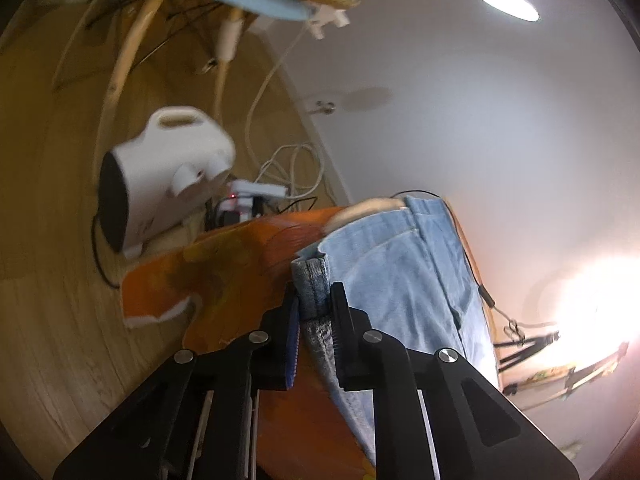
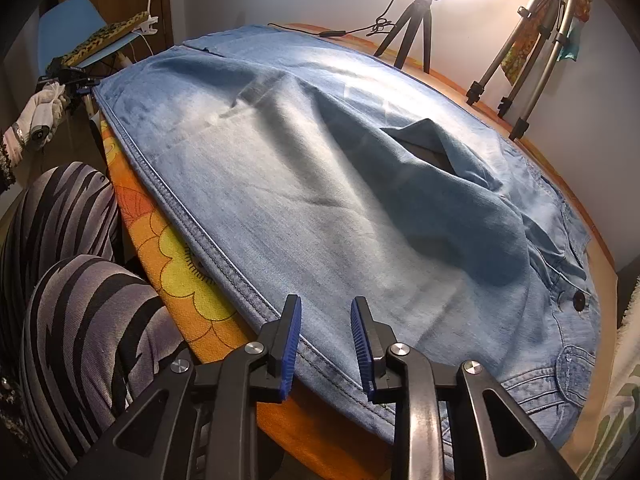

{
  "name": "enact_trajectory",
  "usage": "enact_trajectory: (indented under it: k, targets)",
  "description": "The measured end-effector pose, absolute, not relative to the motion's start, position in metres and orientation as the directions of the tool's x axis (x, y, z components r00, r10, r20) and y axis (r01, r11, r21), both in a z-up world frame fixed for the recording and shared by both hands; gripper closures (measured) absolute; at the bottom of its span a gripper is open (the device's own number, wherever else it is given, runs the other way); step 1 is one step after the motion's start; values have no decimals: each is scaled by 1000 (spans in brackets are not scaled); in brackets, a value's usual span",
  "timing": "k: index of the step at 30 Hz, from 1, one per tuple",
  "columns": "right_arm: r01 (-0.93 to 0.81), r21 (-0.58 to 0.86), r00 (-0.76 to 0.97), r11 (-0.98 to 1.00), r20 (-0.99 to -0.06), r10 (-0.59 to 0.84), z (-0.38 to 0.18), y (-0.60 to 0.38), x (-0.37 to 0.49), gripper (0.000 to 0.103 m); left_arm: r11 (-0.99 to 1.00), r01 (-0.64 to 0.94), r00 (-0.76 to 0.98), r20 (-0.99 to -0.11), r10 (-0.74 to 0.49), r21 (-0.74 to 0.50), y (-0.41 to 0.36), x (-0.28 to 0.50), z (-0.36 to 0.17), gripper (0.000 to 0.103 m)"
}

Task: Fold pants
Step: 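Lift the gripped jeans edge upward with both tools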

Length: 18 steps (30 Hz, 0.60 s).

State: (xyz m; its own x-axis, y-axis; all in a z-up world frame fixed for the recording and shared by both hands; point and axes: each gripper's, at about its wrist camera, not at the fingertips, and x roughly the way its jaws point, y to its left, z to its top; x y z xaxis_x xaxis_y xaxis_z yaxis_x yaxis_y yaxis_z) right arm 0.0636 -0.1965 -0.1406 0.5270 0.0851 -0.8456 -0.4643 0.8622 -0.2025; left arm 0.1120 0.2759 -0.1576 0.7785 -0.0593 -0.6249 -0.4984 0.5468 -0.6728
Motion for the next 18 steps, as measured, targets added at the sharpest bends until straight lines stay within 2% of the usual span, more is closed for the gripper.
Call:
enact_trajectory:
  k: [8, 10, 18]
  targets:
    - [-519, -188, 514, 833, -848, 128, -139, -195, 56, 58, 592, -466, 794, -606, -48, -657, 270, 131, -129, 92]
    - [-536, -187, 503, 823, -854, 134, -141, -195, 52, 47, 609, -460, 795, -605, -42, -646, 267, 137, -124, 92]
    - [-589, -217, 459, 778, -882, 102, -155, -188, 55, 47, 640, -421, 815, -578, -44, -643, 256, 159, -98, 92]
